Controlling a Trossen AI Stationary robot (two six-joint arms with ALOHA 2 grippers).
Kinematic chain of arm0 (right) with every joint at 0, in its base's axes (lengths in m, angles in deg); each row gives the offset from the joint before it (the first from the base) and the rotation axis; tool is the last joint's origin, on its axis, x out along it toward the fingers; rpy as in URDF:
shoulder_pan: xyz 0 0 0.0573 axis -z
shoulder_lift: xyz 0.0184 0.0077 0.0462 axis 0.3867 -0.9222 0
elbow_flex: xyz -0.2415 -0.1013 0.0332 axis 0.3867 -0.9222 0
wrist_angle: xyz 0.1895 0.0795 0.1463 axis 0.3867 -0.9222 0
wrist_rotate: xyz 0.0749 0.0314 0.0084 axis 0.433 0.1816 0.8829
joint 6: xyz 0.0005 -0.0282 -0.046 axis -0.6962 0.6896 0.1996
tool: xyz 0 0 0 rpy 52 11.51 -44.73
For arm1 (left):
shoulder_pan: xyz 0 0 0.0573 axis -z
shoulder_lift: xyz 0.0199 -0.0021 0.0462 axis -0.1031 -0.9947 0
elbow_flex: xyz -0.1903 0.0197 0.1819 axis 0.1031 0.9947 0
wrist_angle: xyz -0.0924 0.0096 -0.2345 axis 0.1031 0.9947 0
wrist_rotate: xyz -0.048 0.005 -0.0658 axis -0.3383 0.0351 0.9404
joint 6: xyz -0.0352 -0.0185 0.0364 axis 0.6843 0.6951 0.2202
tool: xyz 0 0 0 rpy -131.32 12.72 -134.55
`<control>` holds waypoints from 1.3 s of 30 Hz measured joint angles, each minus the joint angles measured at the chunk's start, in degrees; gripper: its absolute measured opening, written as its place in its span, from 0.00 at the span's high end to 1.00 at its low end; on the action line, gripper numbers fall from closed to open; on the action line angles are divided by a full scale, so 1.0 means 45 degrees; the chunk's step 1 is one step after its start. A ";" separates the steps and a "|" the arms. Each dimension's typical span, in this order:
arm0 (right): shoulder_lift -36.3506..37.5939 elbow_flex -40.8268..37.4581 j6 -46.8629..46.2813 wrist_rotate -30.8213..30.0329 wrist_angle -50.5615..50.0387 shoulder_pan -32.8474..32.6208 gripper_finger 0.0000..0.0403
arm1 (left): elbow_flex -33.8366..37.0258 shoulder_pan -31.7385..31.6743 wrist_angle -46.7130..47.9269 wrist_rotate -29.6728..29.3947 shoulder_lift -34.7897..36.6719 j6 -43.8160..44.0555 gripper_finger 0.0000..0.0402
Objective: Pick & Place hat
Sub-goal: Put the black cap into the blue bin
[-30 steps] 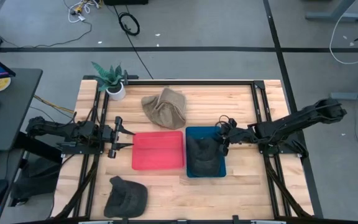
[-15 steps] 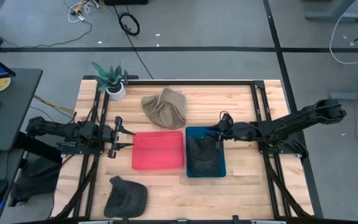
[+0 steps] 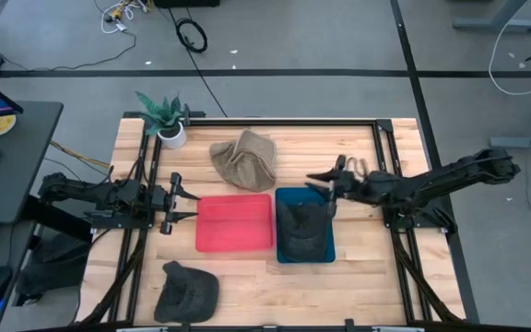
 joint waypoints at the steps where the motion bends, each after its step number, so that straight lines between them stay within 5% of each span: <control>1: 0.0220 0.0003 0.0542 -0.0002 0.0506 0.0051 0.72 | 0.0000 0.0000 0.0000 -0.0003 0.0000 -0.0003 0.48; 6: 0.1134 0.0020 0.2963 -0.0050 0.2572 0.0261 0.72 | -0.0001 0.0000 0.0000 -0.0004 0.0004 0.0001 0.48; 15: 0.1533 0.0018 0.3339 -0.0045 0.3052 0.0683 0.72 | 0.0002 0.0000 0.0000 0.0028 0.0004 0.0135 0.48; 21: 0.1528 0.0022 0.3248 0.0024 0.2848 0.0905 0.72 | 0.0004 0.0000 -0.0536 -0.0087 -0.0003 0.2839 0.48; 25: 0.1528 0.0019 0.2648 0.0024 0.2860 0.1071 0.72 | -0.0001 -0.0005 -0.1532 -0.2478 0.0038 0.1431 0.48; 33: 0.1528 0.0022 0.2217 0.0000 0.4137 0.1531 0.72 | 0.0000 -0.0015 -0.5710 -1.0167 0.0028 -0.3742 0.48; 37: 0.1530 0.0018 0.2208 0.0000 0.4611 0.1739 0.72 | -0.0001 -0.0073 -0.8146 -1.1270 0.0033 -0.5665 0.48; 39: 0.1528 0.0018 0.2208 0.0000 0.4611 0.1792 0.72 | -0.0001 -0.0073 -0.8529 -1.1109 0.0033 -0.5018 0.48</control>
